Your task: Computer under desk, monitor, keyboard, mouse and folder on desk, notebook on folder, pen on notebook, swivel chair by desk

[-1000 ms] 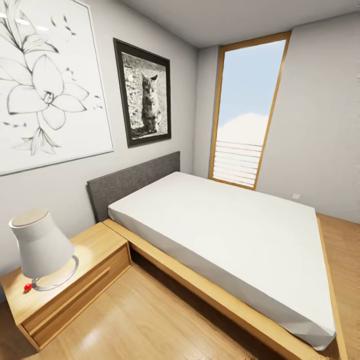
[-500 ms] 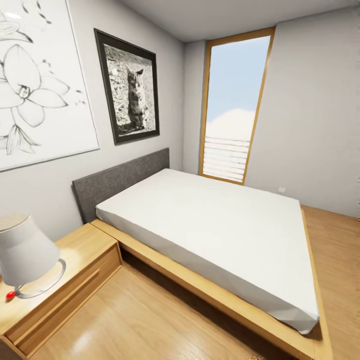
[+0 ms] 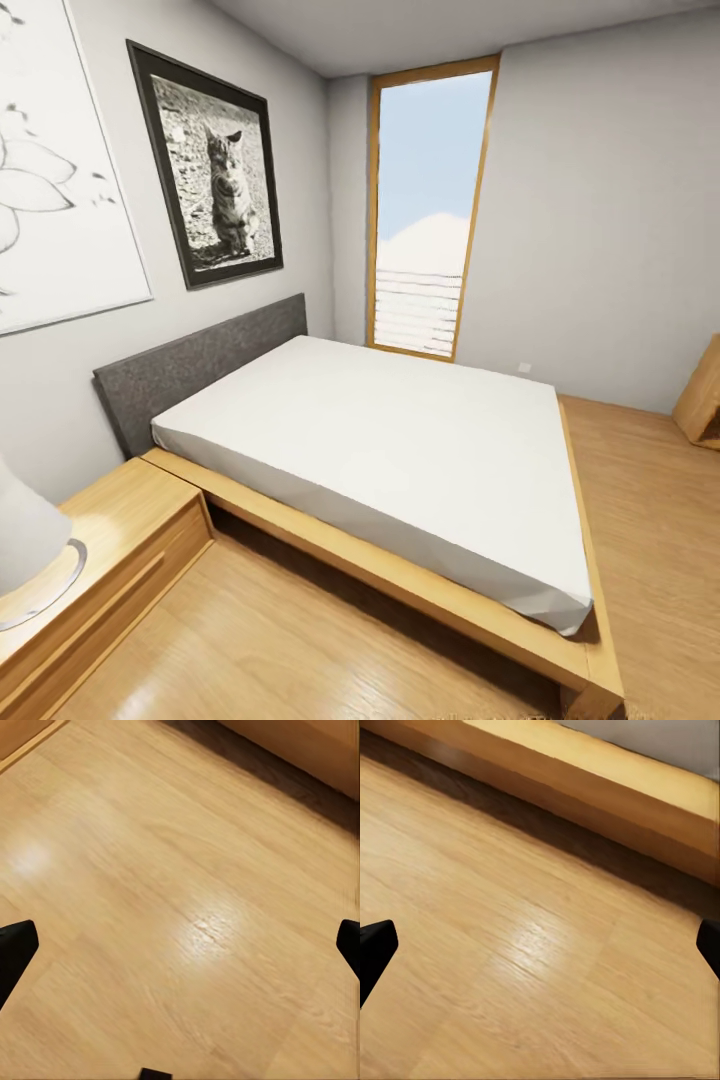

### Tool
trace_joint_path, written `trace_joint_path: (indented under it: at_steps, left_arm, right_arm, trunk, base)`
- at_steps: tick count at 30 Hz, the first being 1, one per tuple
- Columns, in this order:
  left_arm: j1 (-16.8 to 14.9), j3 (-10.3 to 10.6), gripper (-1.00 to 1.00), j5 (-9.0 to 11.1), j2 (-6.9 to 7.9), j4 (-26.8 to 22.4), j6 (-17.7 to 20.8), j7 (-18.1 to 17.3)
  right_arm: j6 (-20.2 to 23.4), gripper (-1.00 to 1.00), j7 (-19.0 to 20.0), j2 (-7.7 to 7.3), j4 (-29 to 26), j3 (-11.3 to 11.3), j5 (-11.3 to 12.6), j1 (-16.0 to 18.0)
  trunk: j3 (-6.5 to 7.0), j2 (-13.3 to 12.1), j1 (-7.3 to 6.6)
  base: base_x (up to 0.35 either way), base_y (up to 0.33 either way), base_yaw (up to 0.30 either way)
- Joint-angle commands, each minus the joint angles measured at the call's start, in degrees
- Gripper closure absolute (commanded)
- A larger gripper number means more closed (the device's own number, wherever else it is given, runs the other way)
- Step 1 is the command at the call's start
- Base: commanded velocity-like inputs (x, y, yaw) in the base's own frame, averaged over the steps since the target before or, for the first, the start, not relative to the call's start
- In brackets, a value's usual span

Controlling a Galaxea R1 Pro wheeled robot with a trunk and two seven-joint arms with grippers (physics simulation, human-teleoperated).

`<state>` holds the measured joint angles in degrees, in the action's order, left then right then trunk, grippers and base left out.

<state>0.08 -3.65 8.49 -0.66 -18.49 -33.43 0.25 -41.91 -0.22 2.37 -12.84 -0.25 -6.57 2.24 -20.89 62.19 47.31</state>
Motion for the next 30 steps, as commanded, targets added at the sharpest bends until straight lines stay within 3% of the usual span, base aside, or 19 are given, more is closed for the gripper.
trace_joint_path:
  at_steps: [1, 18, 30]
  left_arm:
    - [0.01, -0.17, -1.0, -0.06, -0.03, -0.06, -0.08, -0.01]
    - [0.01, -0.03, -1.0, -0.05, 0.04, -0.06, -0.06, 0.05]
    - [0.01, -0.19, -1.0, 0.08, 0.12, 0.01, 0.1, 0.4]
  right_arm:
    - [-0.13, -1.0, 0.0, 0.05, 0.08, -0.01, -0.25, 0.04]
    - [0.21, -1.0, -0.15, 0.58, 2.05, -0.23, 0.25, 0.04]
    - [0.17, -1.0, -0.14, 0.36, 1.87, -0.36, 0.17, 0.04]
  trunk:
    - [-0.06, 0.04, 0.0]
    - [-0.06, 0.04, 0.0]
    - [-0.11, 0.04, 0.0]
  base:
    - [0.0, 0.0, -0.27]
    - [0.0, 0.0, -0.028]
    - [0.0, 0.0, -0.236]
